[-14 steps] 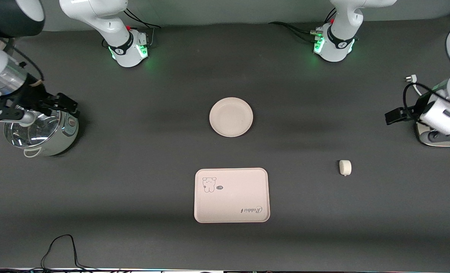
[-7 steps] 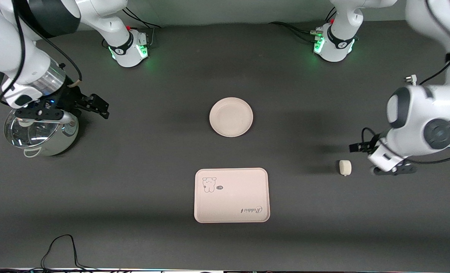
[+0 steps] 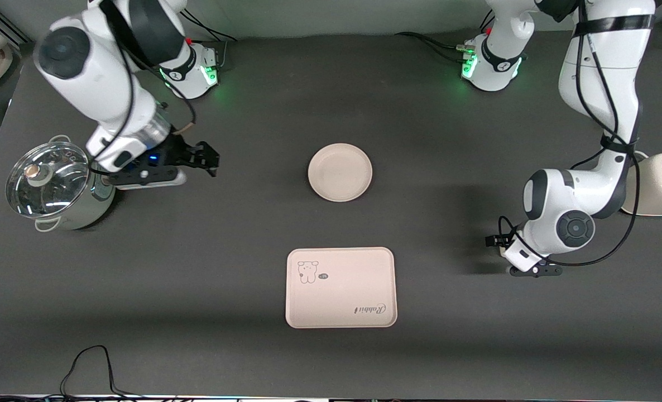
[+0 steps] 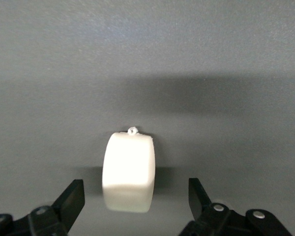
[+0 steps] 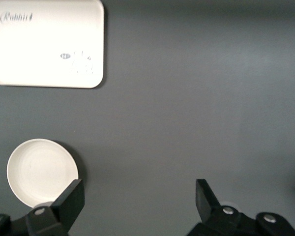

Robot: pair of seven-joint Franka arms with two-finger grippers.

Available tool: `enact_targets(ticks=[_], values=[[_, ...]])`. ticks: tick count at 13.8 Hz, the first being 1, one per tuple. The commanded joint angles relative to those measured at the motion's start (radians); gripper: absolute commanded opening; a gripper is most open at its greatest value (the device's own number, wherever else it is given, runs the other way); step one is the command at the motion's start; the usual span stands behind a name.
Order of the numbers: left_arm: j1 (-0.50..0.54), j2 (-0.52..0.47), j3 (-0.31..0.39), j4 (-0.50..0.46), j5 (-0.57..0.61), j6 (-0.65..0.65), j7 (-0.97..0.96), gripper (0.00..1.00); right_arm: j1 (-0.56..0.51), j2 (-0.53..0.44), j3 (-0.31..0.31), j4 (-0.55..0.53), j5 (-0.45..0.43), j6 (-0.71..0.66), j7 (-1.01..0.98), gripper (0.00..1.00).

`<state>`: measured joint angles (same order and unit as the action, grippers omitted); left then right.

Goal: Place bun in plate and plate on tray
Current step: 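Grasp the white bun with the left gripper while the right gripper approaches the plate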

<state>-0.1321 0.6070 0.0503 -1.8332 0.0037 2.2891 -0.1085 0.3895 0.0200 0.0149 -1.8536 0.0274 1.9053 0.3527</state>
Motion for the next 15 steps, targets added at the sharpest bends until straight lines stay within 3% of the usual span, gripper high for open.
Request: enact_targets(ticks=[1,3,4,6,11,13,15], values=[[0.0,-0.009,0.008,0.011,-0.016,-0.007,0.02,0.59,0.003,0.063,0.031,0.037,-0.007,0.001,0.019,1.0],[0.002,-0.009,0.008,0.014,-0.016,-0.008,0.021,0.32,0.005,0.083,0.051,0.034,-0.009,0.003,0.038,1.0],[-0.001,-0.021,0.008,0.017,-0.016,-0.022,0.021,0.27,0.005,0.096,0.062,0.033,-0.009,0.004,0.057,1.0],[-0.003,-0.094,0.008,0.02,-0.014,-0.118,0.018,0.28,0.005,0.129,0.097,0.027,-0.011,0.037,0.065,1.0],[-0.003,-0.412,0.01,0.112,-0.014,-0.636,0.004,0.3,0.025,0.166,0.112,0.025,-0.015,0.07,0.077,1.0],[-0.003,-0.518,0.011,0.126,-0.013,-0.736,0.001,0.35,0.026,0.179,0.112,0.018,-0.014,0.09,0.083,1.0],[-0.009,-0.605,0.005,0.082,-0.014,-0.755,-0.028,0.35,0.026,0.182,0.114,-0.008,-0.014,0.144,0.083,1.0]])
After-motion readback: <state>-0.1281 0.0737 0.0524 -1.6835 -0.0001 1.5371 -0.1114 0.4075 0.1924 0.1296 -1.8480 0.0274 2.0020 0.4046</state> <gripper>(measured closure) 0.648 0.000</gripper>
